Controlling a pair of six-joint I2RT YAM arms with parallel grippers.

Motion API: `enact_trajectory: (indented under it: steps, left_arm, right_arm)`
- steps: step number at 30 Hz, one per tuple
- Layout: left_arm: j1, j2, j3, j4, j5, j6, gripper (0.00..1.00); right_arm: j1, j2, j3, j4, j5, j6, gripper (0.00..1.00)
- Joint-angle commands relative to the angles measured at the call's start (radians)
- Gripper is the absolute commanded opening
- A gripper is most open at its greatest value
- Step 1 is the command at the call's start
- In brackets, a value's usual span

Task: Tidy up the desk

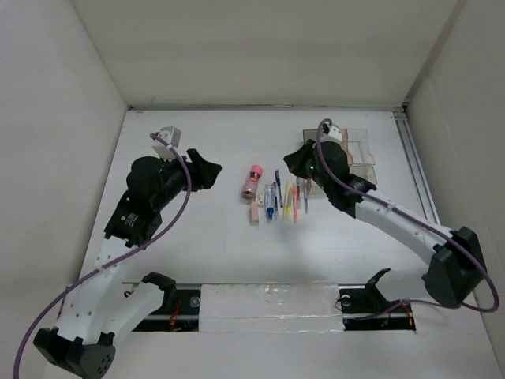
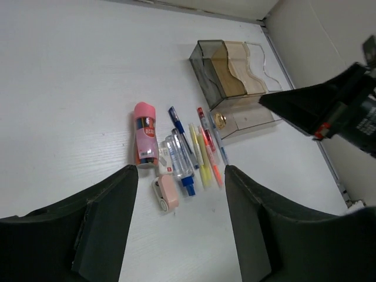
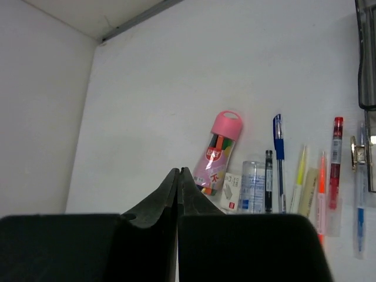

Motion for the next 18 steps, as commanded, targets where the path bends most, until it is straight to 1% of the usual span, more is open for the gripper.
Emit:
enact_trajectory:
  steps: [1,2,3,4,5,6,7,8,9,11,15,18]
  left_arm:
    - [0.002,-0.033,0.002,0.061,-0.041,0.015,0.58]
    - [0.002,-0.030,0.021,0.057,-0.046,0.017,0.58]
    - [0.002,-0.028,0.025,0.063,-0.050,0.023,0.58]
    - [0.002,-0.027,0.027,0.068,-0.055,0.025,0.58]
    - [0.002,-0.025,0.022,0.073,-0.069,0.026,0.56]
    - [0.002,-0.025,0.015,0.074,-0.079,0.026,0.54]
    - [0.002,-0.026,0.007,0.080,-0.108,0.026,0.53]
    - [0.002,-0.025,-0.010,0.080,-0.118,0.026,0.51]
    - [0.002,-0.022,-0.019,0.080,-0.116,0.028,0.51]
    - [0.025,-0.020,-0.031,0.082,-0.109,0.031,0.50]
    - [0.025,-0.023,-0.025,0.082,-0.110,0.038,0.51]
    - [0.025,-0.036,-0.030,0.083,-0.116,0.041,0.51]
  right_arm:
    - [0.016,0.122,0.124,0.051,0.000,0.007,0.00]
    - [0.027,0.202,0.151,0.043,0.000,0.007,0.00]
    - [0.041,0.242,0.184,0.017,0.006,0.003,0.03]
    - [0.041,0.282,0.219,-0.001,0.012,-0.002,0.24]
    - [0.054,0.322,0.283,-0.021,0.018,-0.002,0.36]
    - [0.068,0.387,0.309,-0.073,0.041,-0.002,0.47]
    - [0.068,0.418,0.334,-0.090,0.050,-0.005,0.61]
    - [0.079,0.445,0.371,-0.102,0.054,-0.008,0.65]
    - [0.079,0.496,0.388,-0.125,0.061,-0.008,0.66]
    - [0.079,0.544,0.420,-0.150,0.064,-0.002,0.66]
    - [0.079,0.649,0.536,-0.226,0.070,0.000,0.65]
    - [0.079,0.728,0.590,-0.274,0.087,0.001,0.64]
